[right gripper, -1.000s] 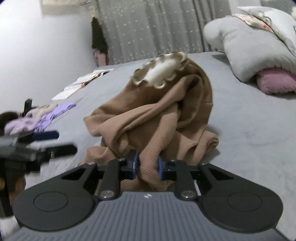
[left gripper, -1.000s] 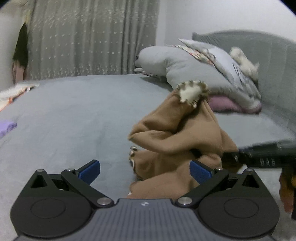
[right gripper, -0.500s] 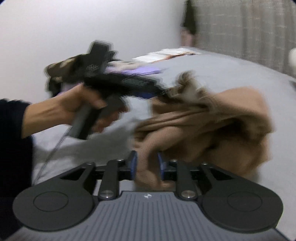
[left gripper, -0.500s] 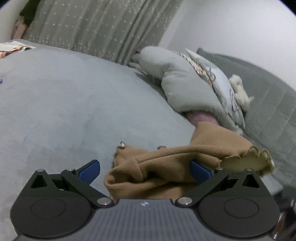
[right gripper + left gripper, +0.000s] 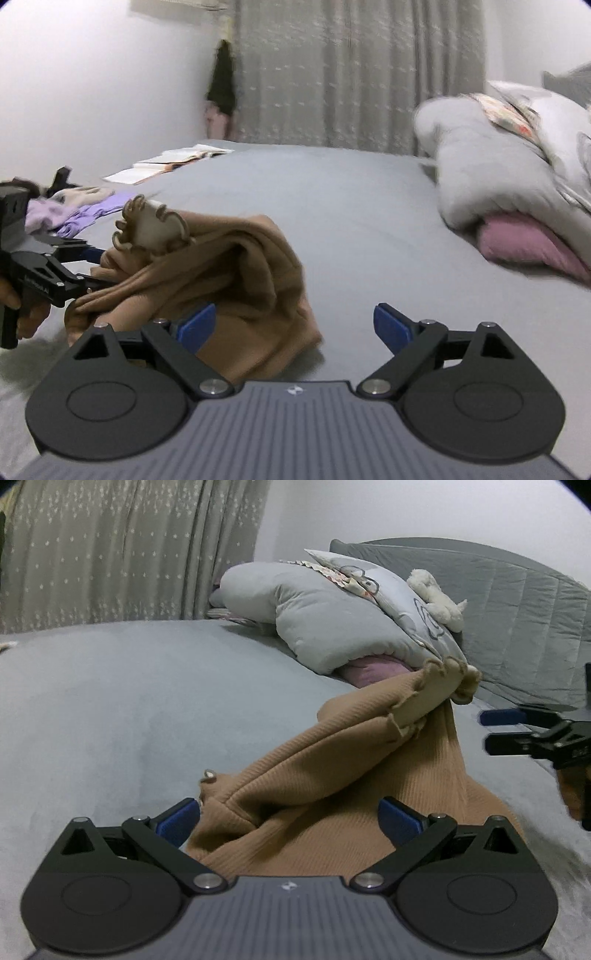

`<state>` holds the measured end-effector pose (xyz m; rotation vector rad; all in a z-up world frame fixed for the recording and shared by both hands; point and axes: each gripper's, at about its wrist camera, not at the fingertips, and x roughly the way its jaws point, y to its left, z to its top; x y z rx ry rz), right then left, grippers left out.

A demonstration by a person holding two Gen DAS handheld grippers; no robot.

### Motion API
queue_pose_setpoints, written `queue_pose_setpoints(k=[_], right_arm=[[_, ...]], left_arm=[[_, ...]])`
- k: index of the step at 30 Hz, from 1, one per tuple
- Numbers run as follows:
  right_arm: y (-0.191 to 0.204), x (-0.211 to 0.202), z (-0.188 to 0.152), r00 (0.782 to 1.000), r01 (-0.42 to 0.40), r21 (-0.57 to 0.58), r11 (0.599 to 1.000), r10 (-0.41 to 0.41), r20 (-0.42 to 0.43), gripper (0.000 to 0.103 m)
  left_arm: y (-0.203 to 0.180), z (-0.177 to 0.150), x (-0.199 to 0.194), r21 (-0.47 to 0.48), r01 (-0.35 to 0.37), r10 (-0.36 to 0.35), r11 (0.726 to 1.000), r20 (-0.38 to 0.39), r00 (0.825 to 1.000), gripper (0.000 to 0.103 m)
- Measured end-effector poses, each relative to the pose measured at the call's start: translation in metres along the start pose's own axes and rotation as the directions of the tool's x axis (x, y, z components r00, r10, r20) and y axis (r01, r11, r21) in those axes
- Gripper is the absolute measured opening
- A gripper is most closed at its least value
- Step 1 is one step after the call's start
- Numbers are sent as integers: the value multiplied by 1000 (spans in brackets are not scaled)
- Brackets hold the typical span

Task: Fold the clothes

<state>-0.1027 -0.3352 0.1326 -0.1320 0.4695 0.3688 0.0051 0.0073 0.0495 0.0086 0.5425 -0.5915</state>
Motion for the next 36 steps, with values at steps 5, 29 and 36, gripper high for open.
queue_pose_setpoints(k=[5, 29, 36], right_arm=[[37, 57, 7, 1000, -13, -21, 1000, 13, 21, 88], [-2, 40, 48, 984, 53, 230, 972, -90, 152, 55], [-30, 101, 13, 997, -6, 422, 906, -27, 72, 67]], left_arm=[[21, -2, 4, -40, 28, -30, 999, -45, 999, 49], [10, 66, -69, -161, 10, 21, 987, 190, 981, 14], [32, 53, -58, -267, 61, -13, 962, 176, 984, 14]])
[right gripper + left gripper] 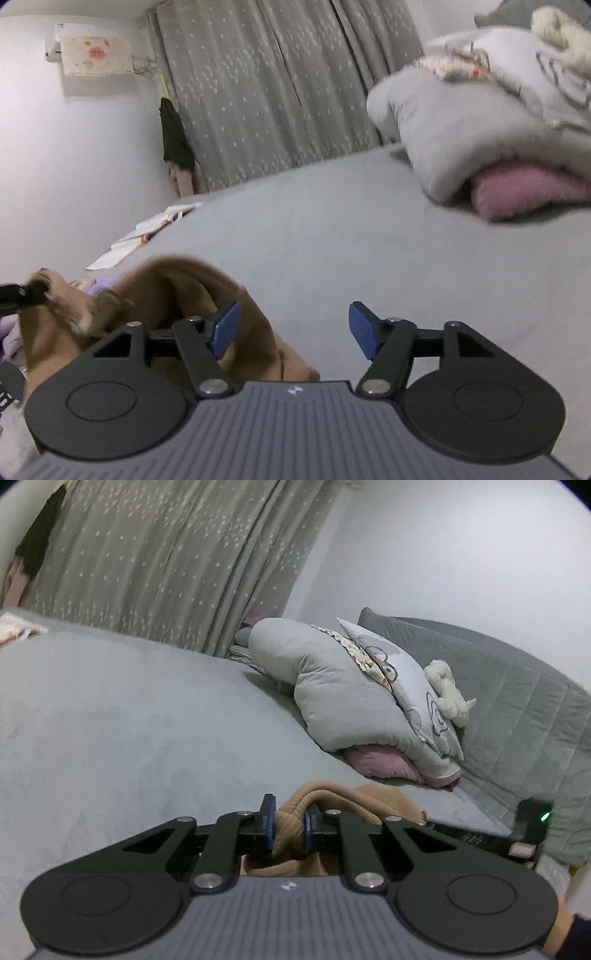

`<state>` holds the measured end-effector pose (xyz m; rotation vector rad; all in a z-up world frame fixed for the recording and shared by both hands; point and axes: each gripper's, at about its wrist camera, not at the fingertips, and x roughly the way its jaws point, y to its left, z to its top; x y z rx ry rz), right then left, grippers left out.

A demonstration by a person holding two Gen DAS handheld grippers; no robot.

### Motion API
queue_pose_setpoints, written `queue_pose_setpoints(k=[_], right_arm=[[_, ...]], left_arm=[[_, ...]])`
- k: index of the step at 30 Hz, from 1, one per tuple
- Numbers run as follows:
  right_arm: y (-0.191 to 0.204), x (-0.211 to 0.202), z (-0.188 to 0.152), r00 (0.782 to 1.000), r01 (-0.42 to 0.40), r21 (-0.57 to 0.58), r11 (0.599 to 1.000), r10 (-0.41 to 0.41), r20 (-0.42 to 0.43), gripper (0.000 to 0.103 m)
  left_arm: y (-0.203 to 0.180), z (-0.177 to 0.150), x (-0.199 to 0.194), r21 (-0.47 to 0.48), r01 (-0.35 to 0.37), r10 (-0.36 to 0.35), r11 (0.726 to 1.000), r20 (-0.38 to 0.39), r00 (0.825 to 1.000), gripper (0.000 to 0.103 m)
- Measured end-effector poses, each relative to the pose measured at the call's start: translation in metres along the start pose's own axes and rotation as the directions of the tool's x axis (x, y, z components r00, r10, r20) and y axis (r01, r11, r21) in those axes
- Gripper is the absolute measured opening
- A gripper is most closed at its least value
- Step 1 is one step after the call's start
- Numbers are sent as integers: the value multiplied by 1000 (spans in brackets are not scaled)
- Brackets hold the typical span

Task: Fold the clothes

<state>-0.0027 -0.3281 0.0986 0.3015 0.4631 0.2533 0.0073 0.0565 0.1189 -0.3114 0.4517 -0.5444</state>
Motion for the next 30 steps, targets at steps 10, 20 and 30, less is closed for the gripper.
queue_pose_setpoints(k=[10, 20, 30], right_arm=[[110, -37, 6, 975, -170, -338, 926, 208, 78, 8], [124, -201, 89, 738, 123, -452, 883, 223, 637, 0], [146, -107, 80, 908, -266, -609, 747, 407, 103, 29]], left_arm=[[30, 37, -72, -205, 92, -43, 974, 231, 972, 12], [-46, 83, -197, 2, 161, -145, 987, 447, 883, 13], [-33, -13, -97, 66, -54, 63, 996, -133, 989, 43]])
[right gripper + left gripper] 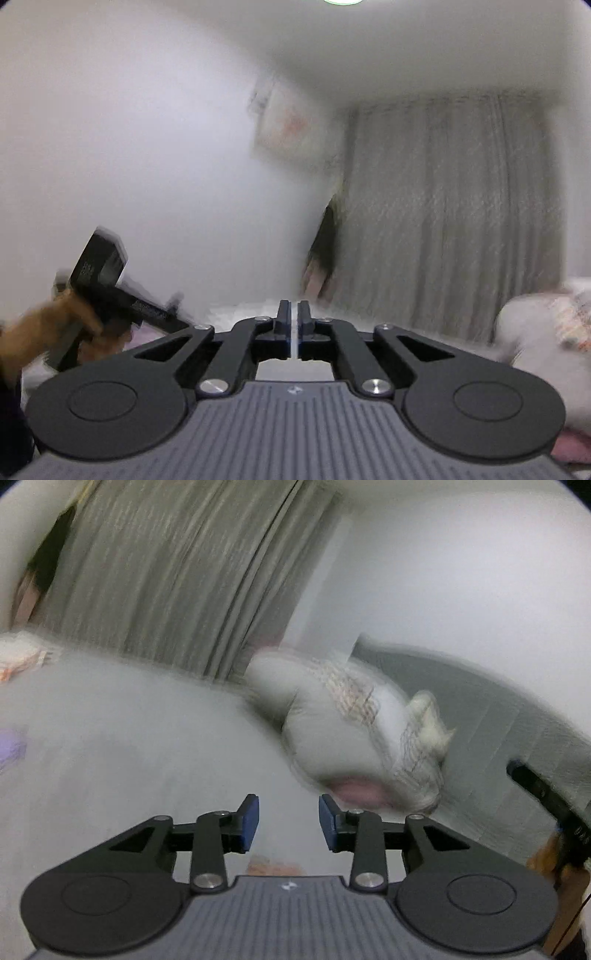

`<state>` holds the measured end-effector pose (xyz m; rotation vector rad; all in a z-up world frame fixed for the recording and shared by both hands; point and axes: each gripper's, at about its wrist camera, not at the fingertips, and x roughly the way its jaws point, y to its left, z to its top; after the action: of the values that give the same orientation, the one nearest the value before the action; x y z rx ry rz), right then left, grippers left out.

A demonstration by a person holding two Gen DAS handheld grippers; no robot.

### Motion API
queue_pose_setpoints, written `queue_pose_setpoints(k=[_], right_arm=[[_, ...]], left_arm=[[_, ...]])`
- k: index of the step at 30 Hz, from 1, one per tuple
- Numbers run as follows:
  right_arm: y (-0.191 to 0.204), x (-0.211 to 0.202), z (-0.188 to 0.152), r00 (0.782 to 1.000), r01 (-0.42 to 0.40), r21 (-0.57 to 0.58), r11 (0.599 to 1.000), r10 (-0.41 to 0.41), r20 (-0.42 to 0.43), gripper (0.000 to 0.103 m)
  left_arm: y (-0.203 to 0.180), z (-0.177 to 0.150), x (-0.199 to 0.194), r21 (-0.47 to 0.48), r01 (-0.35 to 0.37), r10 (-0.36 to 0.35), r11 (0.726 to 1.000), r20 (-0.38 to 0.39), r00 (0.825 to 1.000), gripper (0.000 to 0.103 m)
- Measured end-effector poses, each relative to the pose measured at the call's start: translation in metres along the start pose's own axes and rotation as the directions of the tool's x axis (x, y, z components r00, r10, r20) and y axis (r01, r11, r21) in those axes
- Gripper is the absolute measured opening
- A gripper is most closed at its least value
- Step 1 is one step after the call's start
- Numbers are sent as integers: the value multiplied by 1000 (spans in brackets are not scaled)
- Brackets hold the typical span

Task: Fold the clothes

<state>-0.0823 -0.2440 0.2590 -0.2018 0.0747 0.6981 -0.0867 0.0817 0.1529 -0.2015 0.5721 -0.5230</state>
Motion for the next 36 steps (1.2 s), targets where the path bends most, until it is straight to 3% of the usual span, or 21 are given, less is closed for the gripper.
queue_pose_setpoints(k=[2, 4, 6, 7, 10, 12, 13, 14, 16, 18, 19, 20, 21, 22, 24, 27, 30, 33, 36], right_arm=[[-10, 24, -23, 996, -13, -17, 1000, 11, -89, 72], [-13, 43, -49, 976, -50, -55, 997, 37, -214, 82], [-1, 51, -90, 924, -106, -97, 990, 62, -378, 82], [-4, 55, -98, 908, -102, -93, 990, 55, -415, 82], [5, 63, -112, 870, -49, -116, 992, -14, -493, 82], [13, 76, -125, 835, -20, -207, 978, -97, -542, 82], [31, 71, -133, 824, -22, -237, 971, -117, -555, 82], [51, 59, -139, 827, -28, -240, 970, -112, -551, 82], [62, 76, -146, 861, -63, -237, 970, -68, -504, 81], [98, 59, -159, 886, -82, -234, 969, -36, -461, 76], [107, 65, -164, 893, -93, -236, 967, -24, -449, 58], [116, 73, -166, 890, -80, -248, 965, -43, -454, 14], [124, 80, -168, 886, -67, -260, 963, -63, -459, 4], [130, 85, -169, 888, -54, -270, 961, -77, -453, 4], [129, 76, -158, 921, -2, -232, 973, -89, -379, 4], [119, 58, -135, 956, 80, -183, 980, -127, -264, 4], [103, 28, -97, 974, 191, -120, 974, -203, -97, 4], [97, 5, -72, 961, 276, -101, 956, -277, 5, 4], [101, -8, -49, 946, 323, -116, 939, -319, 52, 4]], left_arm=[[-2, -27, 9, 81, -69, 76, 994, -80, 994, 52], [-13, -44, 4, 209, -95, 116, 973, -93, 989, 64], [-26, -60, -4, 338, -93, 131, 936, -90, 987, 78], [-33, -67, -10, 403, -80, 123, 912, -82, 989, 82], [-48, -100, -18, 578, -16, 94, 816, -106, 990, 82], [-71, -122, -9, 695, 39, 93, 718, -151, 984, 83], [-75, -132, -4, 730, 52, 108, 681, -171, 979, 83], [-76, -140, 5, 755, 48, 140, 654, -184, 973, 83], [-77, -150, 29, 776, 27, 208, 631, -202, 957, 83], [-69, -143, 54, 744, 23, 229, 668, -234, 945, 83], [-65, -139, 66, 726, 20, 237, 687, -250, 939, 74], [-63, -138, 69, 716, 20, 234, 698, -255, 938, 63], [-53, -123, 73, 612, 15, 201, 791, -281, 938, 42], [-47, -117, 73, 560, 8, 184, 829, -287, 940, 28], [-28, -97, 64, 408, -15, 134, 913, -264, 955, 21], [-7, -70, 42, 224, -73, 112, 972, -166, 980, 16], [8, -41, 16, 60, -34, 37, 998, -40, 999, 15], [2, -20, -3, 36, -36, 34, 999, 51, 998, 15], [-16, 11, -28, 56, -46, 37, 997, 147, 988, 14]])
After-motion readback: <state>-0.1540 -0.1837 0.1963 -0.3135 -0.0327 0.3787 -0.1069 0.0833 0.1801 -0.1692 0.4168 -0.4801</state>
